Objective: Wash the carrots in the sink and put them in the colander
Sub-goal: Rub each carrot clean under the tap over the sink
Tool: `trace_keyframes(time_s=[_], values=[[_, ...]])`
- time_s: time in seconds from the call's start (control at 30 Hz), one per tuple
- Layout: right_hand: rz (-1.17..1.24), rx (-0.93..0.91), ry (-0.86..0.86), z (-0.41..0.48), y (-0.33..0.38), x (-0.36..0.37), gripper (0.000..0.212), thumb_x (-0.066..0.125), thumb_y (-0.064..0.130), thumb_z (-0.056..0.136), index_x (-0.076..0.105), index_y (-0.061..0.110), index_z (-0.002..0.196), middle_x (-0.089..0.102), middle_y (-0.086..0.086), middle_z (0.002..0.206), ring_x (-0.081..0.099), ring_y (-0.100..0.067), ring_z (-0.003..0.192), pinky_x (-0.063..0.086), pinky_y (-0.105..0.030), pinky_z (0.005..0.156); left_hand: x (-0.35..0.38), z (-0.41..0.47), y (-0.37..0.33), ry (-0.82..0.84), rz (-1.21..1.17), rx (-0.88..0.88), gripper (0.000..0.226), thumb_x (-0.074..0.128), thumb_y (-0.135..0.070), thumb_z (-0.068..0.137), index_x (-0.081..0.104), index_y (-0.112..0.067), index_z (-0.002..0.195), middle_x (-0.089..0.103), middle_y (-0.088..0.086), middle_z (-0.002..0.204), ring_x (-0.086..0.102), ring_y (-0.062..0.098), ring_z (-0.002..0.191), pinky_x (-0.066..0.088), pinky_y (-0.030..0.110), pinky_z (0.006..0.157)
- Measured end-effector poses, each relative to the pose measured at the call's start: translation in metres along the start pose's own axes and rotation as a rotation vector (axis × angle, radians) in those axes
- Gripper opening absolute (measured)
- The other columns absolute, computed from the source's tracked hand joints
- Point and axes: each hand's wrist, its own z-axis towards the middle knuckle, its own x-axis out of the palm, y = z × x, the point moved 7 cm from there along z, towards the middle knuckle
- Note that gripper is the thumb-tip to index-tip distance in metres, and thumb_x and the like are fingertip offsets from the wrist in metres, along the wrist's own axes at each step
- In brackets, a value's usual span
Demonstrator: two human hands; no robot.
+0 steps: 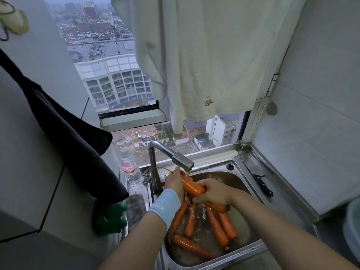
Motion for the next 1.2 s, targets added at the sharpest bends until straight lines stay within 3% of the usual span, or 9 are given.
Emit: trace_keyframes(time_s=[0.1,0.23,0.37,0.47,0.6,0.7,0.83,1.1,1.2], values=[[0.050,0.032,0.025,0.000,0.000,0.001,0.031,0.077,0.039,0.076,0.074,0.028,0.104,0.075,0.001,0.101,0.072,-0.019,0.097,0.053,-0.045,0.099,0.003,-0.004,-0.004,0.013,-0.080,-0.008,0.029,0.055,-0.036,0.101,0.061,-0.008,0.108,0.070,0.010,0.075,0.069,0.023,0.077,0.055,0.037,0.076],[0.268,0.090,0.065,-0.005,-0.005,-0.001,0.034,0.073,0.034,0.077,0.073,0.014,0.104,0.074,-0.009,0.092,0.071,-0.027,0.084,0.057,-0.042,0.087,0.019,-0.024,0.008,0.313,-0.188,0.011,0.020,0.048,-0.027,0.106,0.060,-0.015,0.116,0.073,0.011,0.116,0.066,0.020,0.108,0.045,0.044,0.108],[0.425,0.127,0.131,-0.005,-0.007,0.007,0.029,0.069,0.028,0.088,0.071,0.005,0.106,0.073,-0.016,0.088,0.069,-0.031,0.075,0.058,-0.041,0.079,0.018,-0.024,0.019,0.268,-0.098,0.036,0.020,0.051,-0.024,0.104,0.061,-0.015,0.118,0.069,0.011,0.113,0.067,0.023,0.102,0.055,0.042,0.091],[0.303,0.107,0.068,-0.001,-0.002,0.012,0.027,0.073,0.030,0.089,0.071,0.014,0.111,0.075,-0.010,0.101,0.073,-0.025,0.088,0.058,-0.041,0.089,0.012,-0.015,0.010,0.121,-0.036,0.007,0.023,0.054,-0.027,0.103,0.060,-0.011,0.118,0.069,0.009,0.096,0.068,0.022,0.082,0.059,0.038,0.074],[0.033,0.077,0.025,0.002,0.005,0.012,0.053,0.085,0.050,0.067,0.068,0.029,0.113,0.073,0.002,0.109,0.072,-0.016,0.099,0.059,-0.041,0.095,-0.001,-0.009,-0.007,0.004,-0.108,0.040,0.028,0.063,-0.038,0.097,0.062,-0.010,0.103,0.066,0.009,0.075,0.064,0.024,0.067,0.058,0.044,0.083],[-0.078,0.041,-0.062,0.003,0.008,0.002,0.046,0.083,0.046,0.066,0.065,0.033,0.107,0.069,0.005,0.107,0.069,-0.014,0.097,0.059,-0.037,0.090,-0.006,-0.007,-0.002,0.064,-0.175,0.051,0.030,0.063,-0.036,0.097,0.056,-0.015,0.116,0.069,0.011,0.098,0.069,0.026,0.087,0.059,0.046,0.086],[-0.250,0.011,-0.212,0.005,0.020,-0.001,0.026,0.076,0.035,0.071,0.063,0.031,0.094,0.069,0.005,0.097,0.067,-0.016,0.090,0.057,-0.041,0.087,-0.002,-0.009,0.013,0.114,0.218,0.135,0.082,0.077,-0.032,0.085,0.024,-0.040,0.147,0.057,0.009,0.129,0.060,0.030,0.112,0.053,0.054,0.097],[-0.277,0.007,-0.248,0.013,0.040,0.019,0.018,0.063,0.020,0.080,0.070,0.014,0.095,0.071,-0.003,0.091,0.068,-0.023,0.085,0.059,-0.041,0.082,-0.009,-0.011,-0.019,-0.168,0.425,0.320,0.043,0.041,-0.046,0.104,0.049,-0.010,0.124,0.064,0.011,0.114,0.061,0.031,0.104,0.046,0.045,0.102],[-0.174,0.046,-0.240,0.014,0.035,0.014,0.017,0.067,0.025,0.074,0.073,0.015,0.085,0.074,-0.005,0.085,0.071,-0.021,0.081,0.060,-0.044,0.083,-0.007,-0.002,-0.017,-0.025,0.485,0.366,0.038,0.039,-0.048,0.104,0.051,-0.019,0.124,0.065,0.004,0.116,0.061,0.026,0.106,0.045,0.044,0.104]])
